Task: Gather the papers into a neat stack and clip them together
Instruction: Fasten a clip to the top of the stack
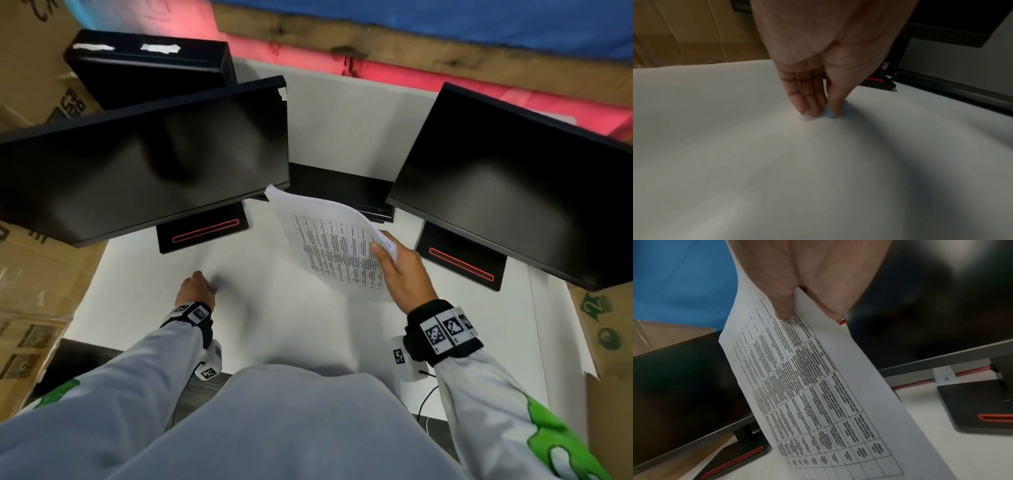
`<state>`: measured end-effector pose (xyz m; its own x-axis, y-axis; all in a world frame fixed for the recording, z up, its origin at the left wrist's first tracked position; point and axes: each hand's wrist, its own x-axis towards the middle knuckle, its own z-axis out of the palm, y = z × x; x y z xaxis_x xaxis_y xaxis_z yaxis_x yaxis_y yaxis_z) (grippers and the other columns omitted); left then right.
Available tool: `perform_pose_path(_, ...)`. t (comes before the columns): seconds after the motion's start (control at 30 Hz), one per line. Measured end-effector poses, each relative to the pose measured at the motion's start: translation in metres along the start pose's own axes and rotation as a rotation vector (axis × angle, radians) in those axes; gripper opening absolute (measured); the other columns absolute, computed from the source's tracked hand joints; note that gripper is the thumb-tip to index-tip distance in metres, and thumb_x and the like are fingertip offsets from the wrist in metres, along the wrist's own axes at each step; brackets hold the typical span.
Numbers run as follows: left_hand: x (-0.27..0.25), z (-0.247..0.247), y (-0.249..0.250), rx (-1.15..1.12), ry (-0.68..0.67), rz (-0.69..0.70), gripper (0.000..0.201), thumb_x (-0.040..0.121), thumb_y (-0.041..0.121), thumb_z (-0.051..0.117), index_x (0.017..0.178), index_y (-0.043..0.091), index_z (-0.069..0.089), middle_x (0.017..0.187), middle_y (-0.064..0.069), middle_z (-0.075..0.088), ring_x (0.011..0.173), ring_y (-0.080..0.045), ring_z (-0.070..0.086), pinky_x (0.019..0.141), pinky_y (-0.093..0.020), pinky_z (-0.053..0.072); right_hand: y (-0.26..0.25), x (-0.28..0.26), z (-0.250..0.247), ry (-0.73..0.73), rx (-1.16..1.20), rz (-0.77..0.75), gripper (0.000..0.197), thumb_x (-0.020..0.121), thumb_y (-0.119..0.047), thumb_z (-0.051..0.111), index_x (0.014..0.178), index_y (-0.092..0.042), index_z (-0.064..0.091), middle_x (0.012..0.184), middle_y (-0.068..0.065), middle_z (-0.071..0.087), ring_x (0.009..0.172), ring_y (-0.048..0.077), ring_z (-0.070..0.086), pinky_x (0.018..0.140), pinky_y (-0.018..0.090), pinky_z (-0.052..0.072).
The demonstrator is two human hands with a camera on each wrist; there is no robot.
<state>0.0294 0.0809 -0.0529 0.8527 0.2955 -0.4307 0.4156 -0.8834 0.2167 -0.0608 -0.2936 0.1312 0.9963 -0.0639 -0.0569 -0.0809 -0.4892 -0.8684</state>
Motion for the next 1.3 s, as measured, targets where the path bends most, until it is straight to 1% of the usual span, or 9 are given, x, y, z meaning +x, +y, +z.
perform_pose_path(0.2, -0.015, -0.028, 0.037, -0.186, 0.037, 0.197, 0.03, 0.097, 0.031, 0.061, 0.089, 0.003, 0.063, 0.097, -0.022, 0.068, 0.09, -0.041, 0.066, 0.076, -0.039, 0.052, 0.001, 0.002, -0.008, 0.027, -0.021, 0.012, 0.034, 0.104, -0.022, 0.042, 0.136, -0.019, 0.053, 0.117, -0.005, 0.064, 0.103, 0.009, 0.061, 0.075, -0.003, 0.043)
perform_pose_path(0.33, -0.045, -0.092, 0.101, -0.408, 0.116, 0.469, 0.027, 0.088, 0.033, 0.074, 0.08, 0.008, 0.066, 0.076, -0.006, 0.072, 0.073, -0.014, 0.066, 0.064, -0.023, 0.045, 0.004, 0.007, -0.015, 0.038, -0.049, 0.003, 0.036, 0.104, -0.02, 0.043, 0.138, -0.017, 0.052, 0.117, -0.006, 0.062, 0.104, 0.008, 0.059, 0.075, -0.006, 0.04)
perform_pose_path(0.4, -0.066, -0.133, 0.133, -0.592, 0.165, 0.555, 0.028, 0.081, 0.033, 0.082, 0.092, 0.015, 0.064, 0.078, 0.006, 0.071, 0.068, -0.002, 0.064, 0.063, -0.006, 0.047, 0.007, 0.009, -0.02, 0.04, -0.073, -0.011, 0.035, 0.104, -0.02, 0.043, 0.137, -0.018, 0.052, 0.116, -0.005, 0.064, 0.103, 0.009, 0.061, 0.075, -0.005, 0.041)
perform_pose_path(0.47, -0.081, -0.169, 0.156, -0.717, 0.175, 0.663, 0.038, 0.08, 0.026, 0.084, 0.112, 0.017, 0.064, 0.09, 0.006, 0.073, 0.08, -0.002, 0.069, 0.077, -0.01, 0.054, 0.008, 0.01, -0.024, 0.046, -0.091, -0.03, 0.034, 0.104, -0.021, 0.043, 0.136, -0.019, 0.053, 0.114, -0.007, 0.065, 0.102, 0.009, 0.062, 0.075, -0.004, 0.042)
perform_pose_path(0.67, -0.11, -0.216, 0.194, -0.426, 0.234, 1.041, 0.027, 0.078, 0.026, 0.084, 0.101, 0.013, 0.076, 0.096, 0.001, 0.072, 0.083, -0.008, 0.07, 0.084, -0.019, 0.057, 0.007, 0.011, -0.031, 0.053, -0.102, -0.069, 0.034, 0.104, -0.02, 0.043, 0.136, -0.023, 0.053, 0.111, -0.011, 0.064, 0.104, 0.009, 0.063, 0.08, 0.004, 0.045)
perform_pose_path(0.8, -0.115, -0.219, 0.206, -0.37, 0.216, 1.136, 0.019, 0.079, 0.02, 0.083, 0.095, 0.011, 0.078, 0.093, 0.0, 0.072, 0.083, -0.012, 0.07, 0.083, -0.025, 0.057, 0.004, 0.01, -0.035, 0.044, -0.118, -0.095, 0.035, 0.104, -0.019, 0.042, 0.136, -0.025, 0.053, 0.108, -0.013, 0.063, 0.099, 0.006, 0.062, 0.078, 0.001, 0.045)
perform_pose_path(0.93, -0.119, -0.222, 0.212, -0.277, 0.207, 1.209, 0.015, 0.08, 0.02, 0.083, 0.091, 0.01, 0.079, 0.089, 0.002, 0.071, 0.079, -0.013, 0.068, 0.079, -0.026, 0.055, 0.001, 0.007, -0.037, 0.043, -0.128, -0.104, 0.034, 0.104, -0.02, 0.042, 0.136, -0.026, 0.053, 0.11, -0.014, 0.062, 0.102, 0.007, 0.061, 0.085, 0.016, 0.051)
perform_pose_path(1.07, -0.121, -0.229, 0.213, -0.212, 0.177, 1.252, 0.016, 0.08, 0.02, 0.082, 0.091, 0.009, 0.079, 0.086, 0.004, 0.069, 0.078, -0.01, 0.066, 0.077, -0.017, 0.052, -0.002, 0.004, -0.041, 0.048, -0.151, -0.128, 0.035, 0.103, -0.015, 0.043, 0.135, -0.024, 0.054, 0.109, -0.015, 0.06, 0.097, 0.002, 0.059, 0.077, -0.002, 0.043)
perform_pose_path(1.3, -0.122, -0.235, 0.215, -0.055, 0.16, 1.32, 0.015, 0.082, 0.02, 0.081, 0.091, 0.008, 0.078, 0.088, 0.001, 0.071, 0.08, -0.016, 0.067, 0.077, -0.023, 0.05, -0.004, 0.004, -0.046, 0.046, -0.181, -0.157, 0.039, 0.101, -0.009, 0.044, 0.135, -0.024, 0.054, 0.115, -0.007, 0.065, 0.102, 0.005, 0.059, 0.076, -0.005, 0.042)
